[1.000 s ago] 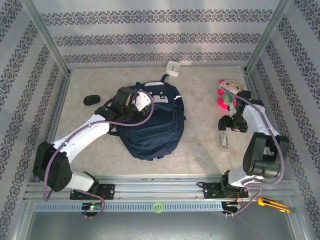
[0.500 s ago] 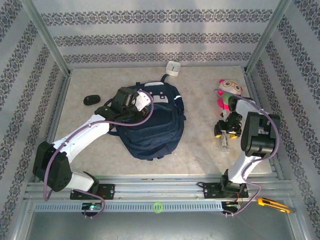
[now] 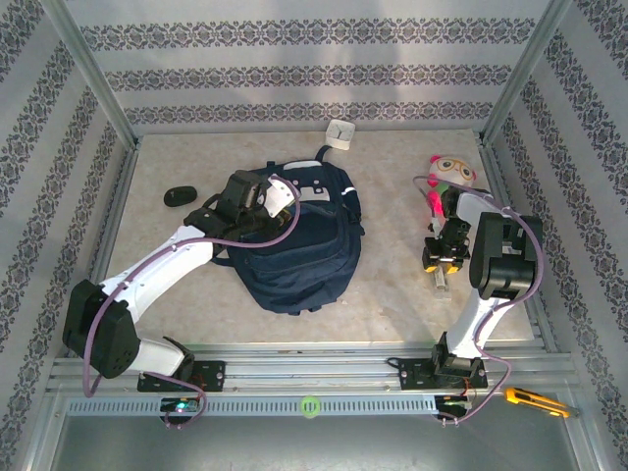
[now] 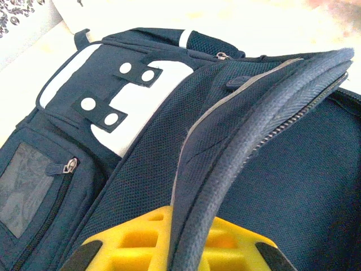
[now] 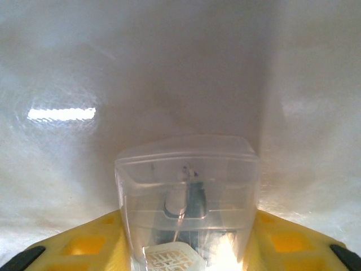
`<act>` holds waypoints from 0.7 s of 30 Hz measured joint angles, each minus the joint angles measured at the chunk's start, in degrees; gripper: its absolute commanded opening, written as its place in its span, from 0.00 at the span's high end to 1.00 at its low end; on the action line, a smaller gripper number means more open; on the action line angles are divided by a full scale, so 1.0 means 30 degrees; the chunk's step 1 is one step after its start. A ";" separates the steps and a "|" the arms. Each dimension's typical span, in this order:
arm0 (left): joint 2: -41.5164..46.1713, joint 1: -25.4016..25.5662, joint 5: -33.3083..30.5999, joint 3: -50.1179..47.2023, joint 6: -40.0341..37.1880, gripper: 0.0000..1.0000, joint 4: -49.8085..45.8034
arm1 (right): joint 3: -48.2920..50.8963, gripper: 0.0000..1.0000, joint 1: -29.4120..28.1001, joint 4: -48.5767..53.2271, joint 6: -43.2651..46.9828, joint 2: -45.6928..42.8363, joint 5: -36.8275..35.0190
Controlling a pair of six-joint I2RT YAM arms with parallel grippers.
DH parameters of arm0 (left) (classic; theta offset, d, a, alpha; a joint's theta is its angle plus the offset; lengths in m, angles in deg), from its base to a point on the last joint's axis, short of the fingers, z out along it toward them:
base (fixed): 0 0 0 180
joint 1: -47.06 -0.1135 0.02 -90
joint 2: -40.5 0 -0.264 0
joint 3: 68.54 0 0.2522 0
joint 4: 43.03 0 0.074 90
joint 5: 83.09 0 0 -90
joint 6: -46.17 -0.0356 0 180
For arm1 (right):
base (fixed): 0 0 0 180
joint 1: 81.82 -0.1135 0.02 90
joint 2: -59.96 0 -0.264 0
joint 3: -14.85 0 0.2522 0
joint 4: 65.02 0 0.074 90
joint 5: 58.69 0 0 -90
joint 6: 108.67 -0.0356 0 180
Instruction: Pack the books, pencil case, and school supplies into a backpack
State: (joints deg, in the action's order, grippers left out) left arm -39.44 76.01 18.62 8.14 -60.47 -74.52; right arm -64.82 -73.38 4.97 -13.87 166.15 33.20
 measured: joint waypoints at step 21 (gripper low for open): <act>0.0197 0.0000 0.0058 0.0000 0.0153 1.00 0.0000 | -0.0845 0.71 -0.4415 -0.2091 0.2062 -1.0819 0.4619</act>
State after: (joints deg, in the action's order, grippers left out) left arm -38.85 76.01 18.79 8.14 -60.01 -74.52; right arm -67.35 -86.62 -1.30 -7.69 133.69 47.06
